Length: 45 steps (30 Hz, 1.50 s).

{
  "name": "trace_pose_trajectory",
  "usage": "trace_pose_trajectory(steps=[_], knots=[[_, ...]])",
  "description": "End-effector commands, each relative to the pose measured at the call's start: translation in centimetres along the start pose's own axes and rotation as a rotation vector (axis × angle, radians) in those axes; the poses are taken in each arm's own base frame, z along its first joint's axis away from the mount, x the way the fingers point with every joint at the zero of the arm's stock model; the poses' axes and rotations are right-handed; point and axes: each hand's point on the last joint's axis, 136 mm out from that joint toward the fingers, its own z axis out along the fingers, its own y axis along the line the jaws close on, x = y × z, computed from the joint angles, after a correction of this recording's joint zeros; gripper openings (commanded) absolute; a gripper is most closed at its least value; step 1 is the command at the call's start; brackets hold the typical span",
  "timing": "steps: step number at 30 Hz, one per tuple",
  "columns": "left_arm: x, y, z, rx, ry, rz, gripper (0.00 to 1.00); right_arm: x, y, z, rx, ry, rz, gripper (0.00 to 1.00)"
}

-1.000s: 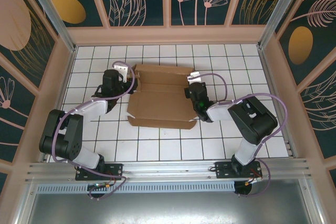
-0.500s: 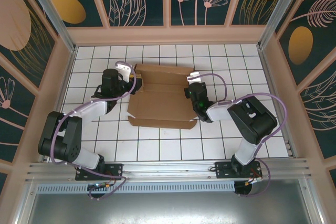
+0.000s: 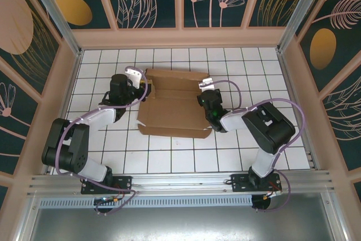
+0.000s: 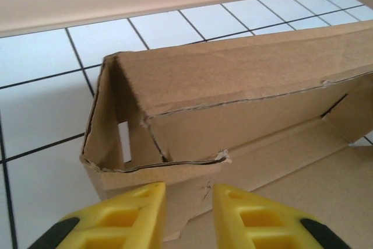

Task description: Fold the paper box

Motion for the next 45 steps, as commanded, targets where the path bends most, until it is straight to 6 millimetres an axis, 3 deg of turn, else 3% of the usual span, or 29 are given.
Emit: trace_pose_trajectory(steps=[1,6,10,15,21,24,30,33,40,45], knots=[[-0.7,1.3,-1.5,-0.107,-0.042,0.03,0.31,1.6,-0.7,0.1,0.062,0.03,-0.056,0.0],[-1.6,0.8,-2.5,-0.101,-0.05,0.021,0.36,1.6,-0.8,0.0,0.069,0.026,-0.051,0.0],[-3.4,-0.7,-4.0,-0.04,-0.115,0.003,0.37,1.6,-0.8,0.1,0.066,0.029,-0.054,0.0],[-4.2,0.7,-5.7,-0.145,-0.152,0.045,0.35,1.6,-0.6,0.0,0.059,0.03,-0.055,0.0],[-0.3,1.9,-3.0,-0.134,0.009,0.109,0.43,1.4,-0.5,0.1,0.051,0.03,-0.055,0.0],[1.2,2.6,-1.0,-0.127,0.102,0.14,0.43,1.7,-0.2,0.2,0.035,0.04,-0.055,0.0],[0.4,2.4,1.2,-0.077,0.113,0.193,0.41,1.1,1.7,-0.3,-0.086,0.062,-0.067,0.0],[1.1,2.0,2.0,-0.026,0.154,0.251,0.4,0.2,1.8,-0.6,-0.108,0.061,-0.052,0.0],[3.3,1.9,2.9,0.019,0.221,0.305,0.37,-0.4,2.2,0.0,-0.158,0.118,-0.012,0.0],[2.7,2.2,3.1,-0.007,0.188,0.285,0.37,-0.3,2.3,0.1,-0.174,0.131,-0.006,0.0]])
